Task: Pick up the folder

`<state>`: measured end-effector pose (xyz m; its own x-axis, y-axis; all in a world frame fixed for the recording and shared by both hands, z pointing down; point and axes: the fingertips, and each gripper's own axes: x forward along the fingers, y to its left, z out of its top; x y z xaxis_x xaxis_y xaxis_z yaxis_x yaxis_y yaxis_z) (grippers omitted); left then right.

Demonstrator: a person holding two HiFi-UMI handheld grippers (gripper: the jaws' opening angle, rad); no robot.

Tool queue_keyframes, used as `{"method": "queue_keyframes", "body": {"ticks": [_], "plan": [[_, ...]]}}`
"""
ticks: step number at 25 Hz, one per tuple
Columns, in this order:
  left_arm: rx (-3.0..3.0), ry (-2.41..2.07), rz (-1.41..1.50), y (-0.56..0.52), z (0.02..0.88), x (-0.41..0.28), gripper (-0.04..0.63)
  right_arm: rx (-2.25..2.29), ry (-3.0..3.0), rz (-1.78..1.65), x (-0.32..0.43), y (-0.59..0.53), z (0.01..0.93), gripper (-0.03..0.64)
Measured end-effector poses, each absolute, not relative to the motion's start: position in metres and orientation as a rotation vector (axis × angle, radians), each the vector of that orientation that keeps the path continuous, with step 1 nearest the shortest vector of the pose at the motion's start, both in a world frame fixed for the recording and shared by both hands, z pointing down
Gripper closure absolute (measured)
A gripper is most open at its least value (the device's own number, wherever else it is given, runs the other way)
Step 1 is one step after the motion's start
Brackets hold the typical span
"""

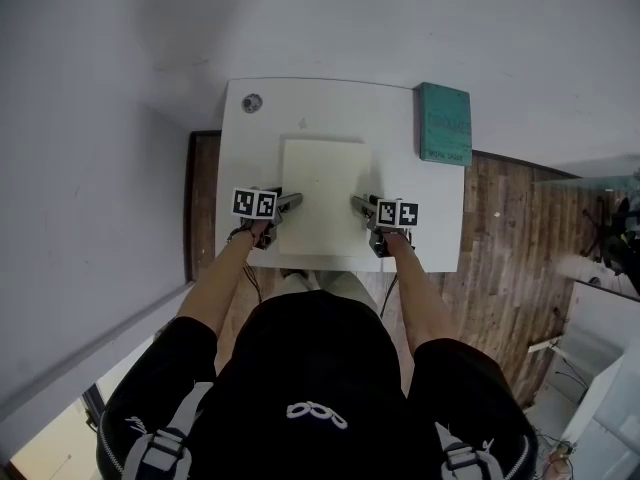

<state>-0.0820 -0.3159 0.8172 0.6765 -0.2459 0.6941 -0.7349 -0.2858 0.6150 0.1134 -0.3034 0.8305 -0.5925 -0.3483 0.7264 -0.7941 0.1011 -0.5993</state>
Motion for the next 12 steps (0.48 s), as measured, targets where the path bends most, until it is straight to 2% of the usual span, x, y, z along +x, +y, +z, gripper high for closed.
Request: {"method": "queue_keyframes", "body": {"ticks": [12], "plan": [[1.770, -0.748, 0.618, -0.318, 0.830, -0.080, 0.304, 1.086, -1.948, 1.507, 0.109, -0.305, 0.837, 0.342]]}}
